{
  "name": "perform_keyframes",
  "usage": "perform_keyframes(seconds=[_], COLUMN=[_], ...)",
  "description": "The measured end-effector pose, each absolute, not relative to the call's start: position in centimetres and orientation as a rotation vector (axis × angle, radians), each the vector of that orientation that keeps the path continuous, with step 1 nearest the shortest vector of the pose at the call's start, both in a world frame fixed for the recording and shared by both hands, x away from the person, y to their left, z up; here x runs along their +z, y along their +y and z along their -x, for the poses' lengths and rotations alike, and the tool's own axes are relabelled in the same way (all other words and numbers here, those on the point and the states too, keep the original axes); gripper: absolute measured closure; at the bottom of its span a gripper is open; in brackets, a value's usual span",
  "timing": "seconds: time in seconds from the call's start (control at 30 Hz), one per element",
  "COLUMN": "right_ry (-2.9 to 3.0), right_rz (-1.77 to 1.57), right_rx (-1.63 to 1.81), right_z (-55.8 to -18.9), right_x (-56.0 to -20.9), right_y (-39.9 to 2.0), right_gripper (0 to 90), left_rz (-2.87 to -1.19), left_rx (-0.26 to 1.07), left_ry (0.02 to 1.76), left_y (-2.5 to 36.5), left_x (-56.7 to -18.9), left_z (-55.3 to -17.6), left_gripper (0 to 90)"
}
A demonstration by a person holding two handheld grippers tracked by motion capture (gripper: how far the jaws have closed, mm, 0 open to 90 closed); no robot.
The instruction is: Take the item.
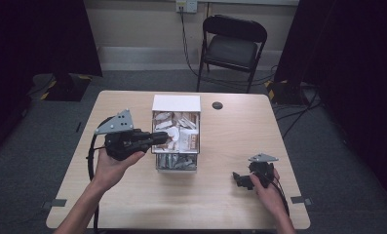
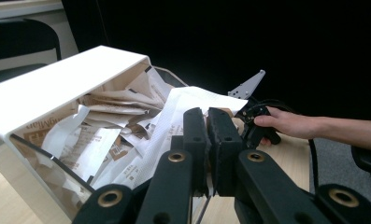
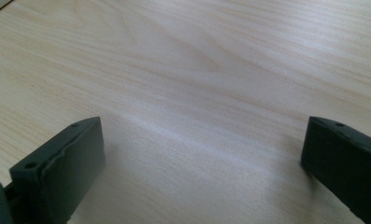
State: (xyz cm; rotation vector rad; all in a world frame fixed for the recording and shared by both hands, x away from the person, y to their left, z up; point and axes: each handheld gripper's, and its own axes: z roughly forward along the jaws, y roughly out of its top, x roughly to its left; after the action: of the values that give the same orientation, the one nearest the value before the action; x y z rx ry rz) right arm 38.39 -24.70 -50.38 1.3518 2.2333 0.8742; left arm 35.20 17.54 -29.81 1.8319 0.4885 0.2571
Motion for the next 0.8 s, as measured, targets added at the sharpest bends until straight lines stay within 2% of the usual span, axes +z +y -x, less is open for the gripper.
perform_keyframes(seconds=[0.23, 0.8], right_ry=[2.233, 2.233], right_rz=[-1.352, -1.352], right_rx=[0.874, 0.874], right_z=[-38.4, -38.4], right_x=[-50.4, -50.4], right_y=[-24.7, -24.7], right_gripper=[0.0, 0.0], left_rz=[-1.785, -1.765], left_rx=[0.24, 0.311], left_ry=[0.48, 0.526], left_y=[18.6, 22.0], left_x=[-29.0, -28.0], left_z=[-34.7, -33.9], left_gripper=[86.9, 86.9])
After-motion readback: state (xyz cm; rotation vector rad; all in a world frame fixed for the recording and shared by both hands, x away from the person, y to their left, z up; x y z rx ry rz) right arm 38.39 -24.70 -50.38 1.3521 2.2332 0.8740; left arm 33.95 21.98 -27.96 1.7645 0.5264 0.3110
